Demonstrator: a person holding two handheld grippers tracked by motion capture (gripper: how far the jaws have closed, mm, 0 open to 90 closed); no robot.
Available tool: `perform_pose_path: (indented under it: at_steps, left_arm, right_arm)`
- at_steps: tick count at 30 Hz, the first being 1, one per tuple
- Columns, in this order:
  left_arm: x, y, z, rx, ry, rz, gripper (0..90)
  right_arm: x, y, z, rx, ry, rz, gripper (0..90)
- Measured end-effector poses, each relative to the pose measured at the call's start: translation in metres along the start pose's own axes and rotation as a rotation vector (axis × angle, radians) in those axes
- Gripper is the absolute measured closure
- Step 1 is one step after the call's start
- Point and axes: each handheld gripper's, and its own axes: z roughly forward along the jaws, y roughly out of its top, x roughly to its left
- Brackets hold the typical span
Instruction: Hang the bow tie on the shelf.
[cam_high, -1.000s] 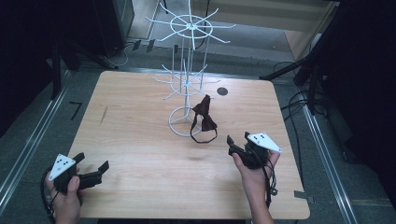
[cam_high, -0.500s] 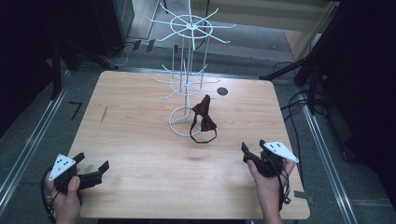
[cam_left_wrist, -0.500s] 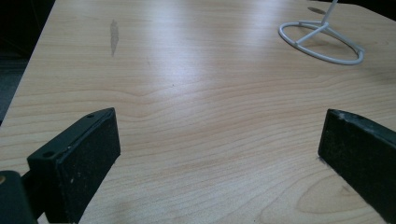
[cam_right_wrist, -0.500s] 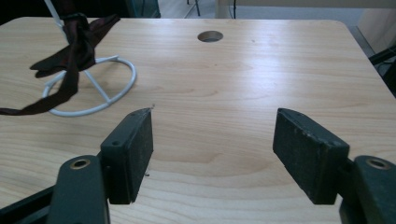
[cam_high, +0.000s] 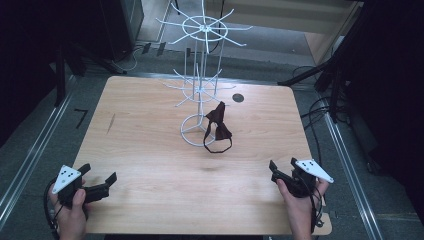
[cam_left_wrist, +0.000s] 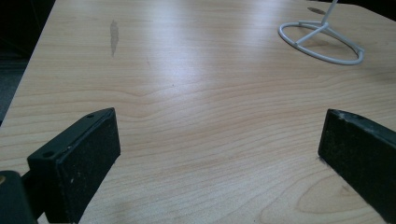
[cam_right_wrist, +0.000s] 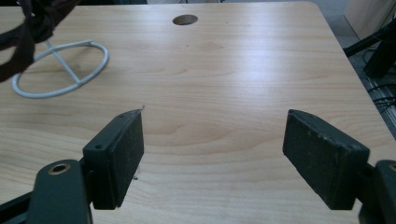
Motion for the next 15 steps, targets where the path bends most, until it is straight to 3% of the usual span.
perform_pose_path:
  at_steps: [15]
  left_arm:
    - [-0.001, 0.0, 0.0, -0.001, 0.002, 0.009, 0.0]
  right_arm:
    - [-0.046, -0.035, -0.016, 0.059, -0.048, 0.038, 13.5]
